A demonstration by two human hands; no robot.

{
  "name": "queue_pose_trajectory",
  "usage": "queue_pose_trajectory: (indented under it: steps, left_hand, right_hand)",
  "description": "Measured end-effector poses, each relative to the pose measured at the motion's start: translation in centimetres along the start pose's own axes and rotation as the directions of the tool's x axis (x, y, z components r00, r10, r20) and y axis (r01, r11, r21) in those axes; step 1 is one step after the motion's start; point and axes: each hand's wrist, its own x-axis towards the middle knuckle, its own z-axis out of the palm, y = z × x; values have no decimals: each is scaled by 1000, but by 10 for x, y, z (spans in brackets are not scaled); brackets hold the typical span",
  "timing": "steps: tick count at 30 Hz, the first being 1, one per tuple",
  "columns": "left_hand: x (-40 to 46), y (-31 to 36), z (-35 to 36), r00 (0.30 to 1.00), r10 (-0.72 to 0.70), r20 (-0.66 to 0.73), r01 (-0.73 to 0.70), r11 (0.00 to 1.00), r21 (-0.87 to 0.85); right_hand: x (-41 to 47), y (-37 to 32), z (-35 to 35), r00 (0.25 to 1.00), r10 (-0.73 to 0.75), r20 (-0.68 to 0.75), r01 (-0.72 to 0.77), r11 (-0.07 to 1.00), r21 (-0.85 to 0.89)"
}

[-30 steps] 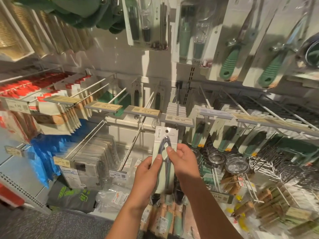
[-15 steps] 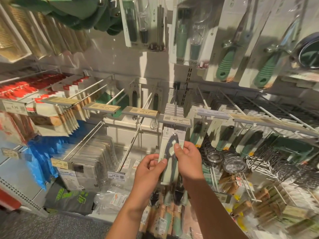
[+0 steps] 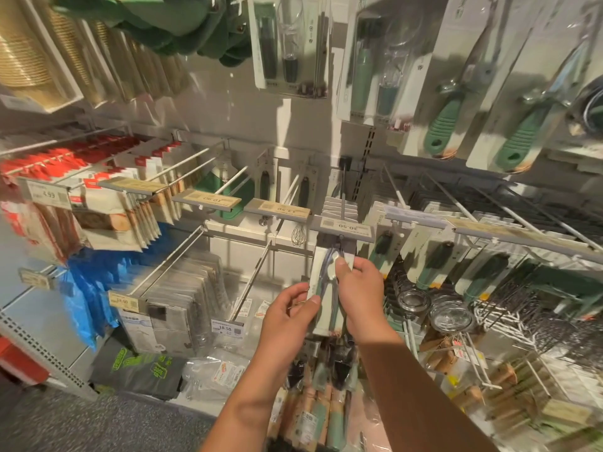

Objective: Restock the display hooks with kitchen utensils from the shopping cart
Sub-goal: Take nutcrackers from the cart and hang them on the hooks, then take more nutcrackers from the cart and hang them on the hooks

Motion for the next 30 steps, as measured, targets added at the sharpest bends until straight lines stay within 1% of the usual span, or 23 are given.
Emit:
queue_pose_trajectory:
  steps: [4,6,8,12,15,16,18,21,24,28,30]
  left_hand:
    - [-3,1,-4,1000,-12,-22,12,1000,-20]
    - [-6,2,-7,999,-32,-17,31,999,-19]
    - [-7,2,-11,999,-50,-6,50,999,-2]
    - [-10,2,-24,996,-90,25,89,995,35]
    - [-15,1,-29,988,-130,88,126,991,48]
    - [-17,2,-28,984,-136,112,130,990,54]
    - [-19,-1,-24,967,-167,193,149,983,108]
    - [-24,-16,-11,921,-250,299,212,965,155]
    - [-40,-44,10,870,-330,365,229,928,295]
    - [-67,-76,51,785,-437,438,241,868,435]
    - [-87,-90,78,724,-469,506,194,842,504]
  right_hand:
    - [19,-2,6,1000,14,1,-14,987,-158]
    - [25,2,9,999,37,6,-35,977,-208]
    - [23,4,8,993,116,22,-110,975,-193]
    - [8,30,1,946,322,50,-307,932,-194]
    - [-9,55,-7,920,387,61,-361,899,-249]
    - [-14,62,-10,912,406,61,-384,896,-220]
    - [-30,72,-23,903,427,54,-421,902,-97]
    - [-54,84,-47,894,448,-13,-448,894,7]
    - [-81,105,-86,881,456,-130,-445,889,105]
    - [-127,131,-148,820,466,-333,-439,885,156]
    - [-148,141,-179,780,475,-408,-437,879,190]
